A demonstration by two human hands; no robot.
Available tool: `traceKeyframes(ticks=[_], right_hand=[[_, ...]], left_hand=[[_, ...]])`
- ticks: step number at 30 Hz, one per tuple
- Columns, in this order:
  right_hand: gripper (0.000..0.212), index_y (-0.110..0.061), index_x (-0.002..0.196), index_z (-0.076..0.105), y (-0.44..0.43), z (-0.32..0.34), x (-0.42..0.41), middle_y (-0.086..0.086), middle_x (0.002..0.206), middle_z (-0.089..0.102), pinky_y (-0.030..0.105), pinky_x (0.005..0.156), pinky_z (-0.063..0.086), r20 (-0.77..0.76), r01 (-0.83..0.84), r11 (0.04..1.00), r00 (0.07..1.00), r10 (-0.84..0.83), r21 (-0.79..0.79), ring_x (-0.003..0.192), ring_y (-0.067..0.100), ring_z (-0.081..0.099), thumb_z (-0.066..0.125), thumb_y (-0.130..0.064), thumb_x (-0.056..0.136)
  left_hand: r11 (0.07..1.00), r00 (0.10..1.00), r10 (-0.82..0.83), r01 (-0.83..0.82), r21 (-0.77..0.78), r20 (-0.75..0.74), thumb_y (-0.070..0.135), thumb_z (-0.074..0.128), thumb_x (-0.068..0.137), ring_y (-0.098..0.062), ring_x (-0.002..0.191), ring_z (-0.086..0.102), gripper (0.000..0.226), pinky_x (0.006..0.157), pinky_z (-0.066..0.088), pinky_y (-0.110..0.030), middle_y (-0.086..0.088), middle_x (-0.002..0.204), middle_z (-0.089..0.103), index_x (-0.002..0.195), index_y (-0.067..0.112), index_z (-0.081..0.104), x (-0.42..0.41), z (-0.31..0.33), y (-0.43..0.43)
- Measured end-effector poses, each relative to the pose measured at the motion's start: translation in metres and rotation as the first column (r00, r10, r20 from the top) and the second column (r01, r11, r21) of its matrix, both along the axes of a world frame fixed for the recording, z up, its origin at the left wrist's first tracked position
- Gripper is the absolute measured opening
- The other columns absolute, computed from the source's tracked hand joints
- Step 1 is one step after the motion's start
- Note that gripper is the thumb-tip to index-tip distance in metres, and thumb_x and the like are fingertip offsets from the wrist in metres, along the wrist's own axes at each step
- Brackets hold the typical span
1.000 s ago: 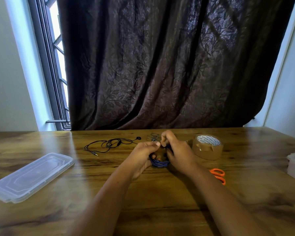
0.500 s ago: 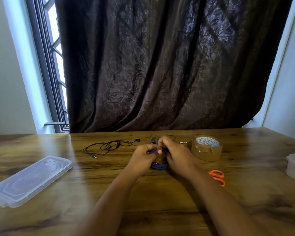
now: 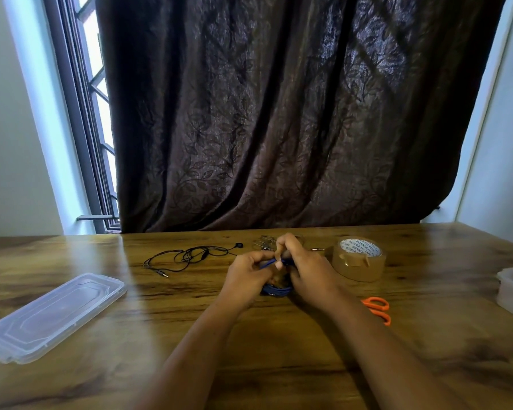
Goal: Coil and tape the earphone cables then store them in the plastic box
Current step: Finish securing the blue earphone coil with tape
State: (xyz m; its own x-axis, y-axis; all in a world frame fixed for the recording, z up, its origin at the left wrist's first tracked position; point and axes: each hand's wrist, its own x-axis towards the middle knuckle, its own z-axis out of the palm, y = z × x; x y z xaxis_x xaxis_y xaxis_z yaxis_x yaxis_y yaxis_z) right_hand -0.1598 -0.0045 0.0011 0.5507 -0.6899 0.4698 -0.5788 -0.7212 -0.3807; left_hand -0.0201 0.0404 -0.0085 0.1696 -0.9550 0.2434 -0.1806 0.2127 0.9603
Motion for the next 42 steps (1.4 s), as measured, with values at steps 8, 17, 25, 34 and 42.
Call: traceKeyframes(ticks=[8,17,25,34,42], right_hand=[[0.047,-0.038,0.098,0.037,0.002,0.001,0.001,-0.004,0.090,0.063,0.043,0.065,0.050,0.017,0.004,1.000,1.000,-0.003,-0.029,0.081,0.020,0.061,0.049,0.004,0.081],[0.051,-0.038,0.108,0.027,0.004,0.003,0.000,-0.004,0.101,0.062,0.046,0.072,0.053,0.047,0.008,1.000,0.999,-0.009,0.010,0.087,0.021,0.063,0.050,0.002,0.086],[0.048,-0.039,0.101,0.031,0.002,0.002,0.001,-0.005,0.097,0.062,0.045,0.070,0.053,0.041,0.020,1.000,0.999,-0.020,-0.015,0.084,0.019,0.062,0.050,0.003,0.085],[0.046,-0.040,0.084,0.029,0.005,0.005,0.001,-0.007,0.085,0.057,0.045,0.063,0.049,0.025,0.028,0.999,0.999,-0.027,-0.033,0.077,0.019,0.057,0.047,0.003,0.084],[0.032,-0.033,0.097,0.039,0.011,0.010,-0.001,-0.002,0.095,0.062,0.043,0.063,0.051,-0.012,0.025,1.000,1.000,-0.025,-0.006,0.083,0.019,0.060,0.046,-0.003,0.088]], left_hand=[[0.999,0.999,0.039,-0.039,-0.026,-0.024,0.014,0.068,0.085,-0.003,0.063,0.060,0.015,0.063,0.047,-0.020,0.001,0.078,0.069,0.100,0.014,0.069,-0.001,0.000,-0.001],[0.998,0.998,0.064,-0.064,-0.006,-0.010,0.010,0.067,0.085,-0.007,0.063,0.059,0.016,0.068,0.050,-0.025,0.002,0.076,0.068,0.101,0.016,0.068,0.001,0.000,-0.003],[0.998,0.986,0.000,0.009,0.055,-0.167,0.004,0.057,0.092,-0.010,0.073,0.065,0.018,0.074,0.053,-0.029,-0.007,0.089,0.072,0.104,0.011,0.068,0.001,0.002,0.000],[0.994,0.951,-0.031,0.063,0.094,-0.307,0.001,0.048,0.095,-0.004,0.060,0.061,0.022,0.074,0.052,-0.029,-0.004,0.085,0.069,0.103,0.009,0.067,-0.003,0.007,0.002],[0.995,0.963,-0.057,0.076,0.063,-0.264,0.014,0.071,0.082,-0.021,0.089,0.070,0.023,0.084,0.055,-0.035,-0.011,0.098,0.073,0.105,0.010,0.068,-0.003,0.003,0.000]])
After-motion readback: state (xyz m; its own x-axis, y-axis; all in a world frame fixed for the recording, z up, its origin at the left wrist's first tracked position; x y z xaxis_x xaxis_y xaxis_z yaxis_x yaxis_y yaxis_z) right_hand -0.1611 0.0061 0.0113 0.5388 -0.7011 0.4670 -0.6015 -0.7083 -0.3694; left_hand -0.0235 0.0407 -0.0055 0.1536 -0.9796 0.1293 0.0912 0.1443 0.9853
